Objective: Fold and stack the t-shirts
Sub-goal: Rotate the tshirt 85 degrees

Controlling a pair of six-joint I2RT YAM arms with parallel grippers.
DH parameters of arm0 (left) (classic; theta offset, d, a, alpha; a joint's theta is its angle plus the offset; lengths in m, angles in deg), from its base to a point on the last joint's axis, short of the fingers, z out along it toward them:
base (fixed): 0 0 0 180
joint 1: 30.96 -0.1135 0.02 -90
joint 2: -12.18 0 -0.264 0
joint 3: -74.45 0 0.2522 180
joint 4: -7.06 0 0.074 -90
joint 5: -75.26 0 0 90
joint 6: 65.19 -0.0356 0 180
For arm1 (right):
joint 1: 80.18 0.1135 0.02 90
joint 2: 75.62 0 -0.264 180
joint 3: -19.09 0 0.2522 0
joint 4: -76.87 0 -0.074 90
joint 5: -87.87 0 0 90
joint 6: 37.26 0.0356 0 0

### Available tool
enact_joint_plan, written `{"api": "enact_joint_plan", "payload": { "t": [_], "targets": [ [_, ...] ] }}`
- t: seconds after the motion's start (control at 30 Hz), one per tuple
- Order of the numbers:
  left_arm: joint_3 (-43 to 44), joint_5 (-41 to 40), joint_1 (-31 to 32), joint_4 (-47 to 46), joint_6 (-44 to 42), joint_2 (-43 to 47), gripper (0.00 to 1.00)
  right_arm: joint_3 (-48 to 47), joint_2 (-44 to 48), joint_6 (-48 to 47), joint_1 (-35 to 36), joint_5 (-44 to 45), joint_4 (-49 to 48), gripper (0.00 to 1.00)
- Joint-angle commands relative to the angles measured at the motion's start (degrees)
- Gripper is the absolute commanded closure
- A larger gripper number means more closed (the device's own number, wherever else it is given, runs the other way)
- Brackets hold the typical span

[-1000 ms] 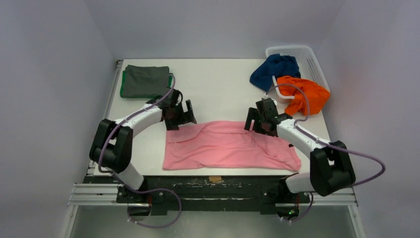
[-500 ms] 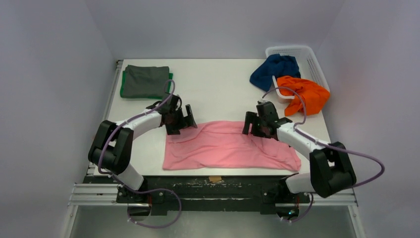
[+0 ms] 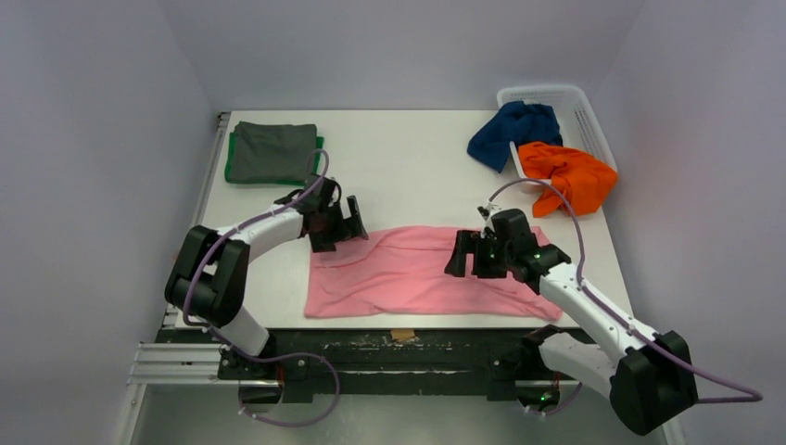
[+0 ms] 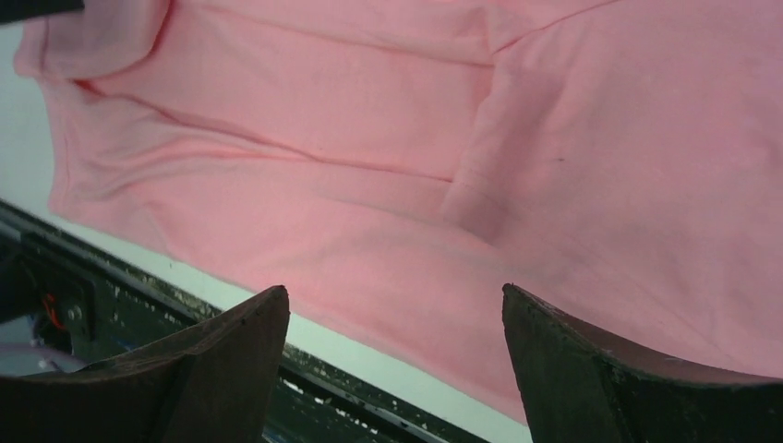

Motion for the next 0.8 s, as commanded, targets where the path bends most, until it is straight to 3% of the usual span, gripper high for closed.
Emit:
{"api": "enact_joint_plan", "payload": {
  "t": [0.0, 0.13, 0.27, 0.37, 0.5, 0.57, 0.77],
  "targets": [
    [-2.11, -5.09, -0.16, 4.28, -0.04, 0.54, 0.0, 0.31, 4.05, 10.01, -0.27, 15.31, 2.96, 0.15],
    [-7.04, -3.52, 0.11, 1.23, 2.04, 2.61, 0.0, 1.43, 2.15, 16.6, -3.37, 27.21, 1.63, 0.09],
    [-8.86, -4.89, 0.43, 1.42, 2.68, 4.14, 0.0, 3.1, -5.74, 16.4, -10.27, 21.86, -10.83, 0.09],
    [-10.0, -5.72, 0.59, 2.03, 2.95, 5.85, 0.0, -0.3, -16.47, 14.45, -10.61, 20.58, -17.79, 0.11],
    [-12.89, -5.67, 0.72, 2.22, 4.07, 8.57, 0.0, -9.65, -30.24, 11.43, -10.42, 18.6, -20.66, 0.12],
    [-14.49, -5.55, 0.72, 3.26, 4.97, 10.07, 0.0, -15.13, -36.55, 10.12, -10.0, 13.36, -22.26, 0.14],
    [-20.54, -4.64, 3.98, 1.88, 12.06, 15.95, 0.0, -40.95, -56.77, 6.3, -6.97, 8.64, -16.44, 0.14]
  ]
}}
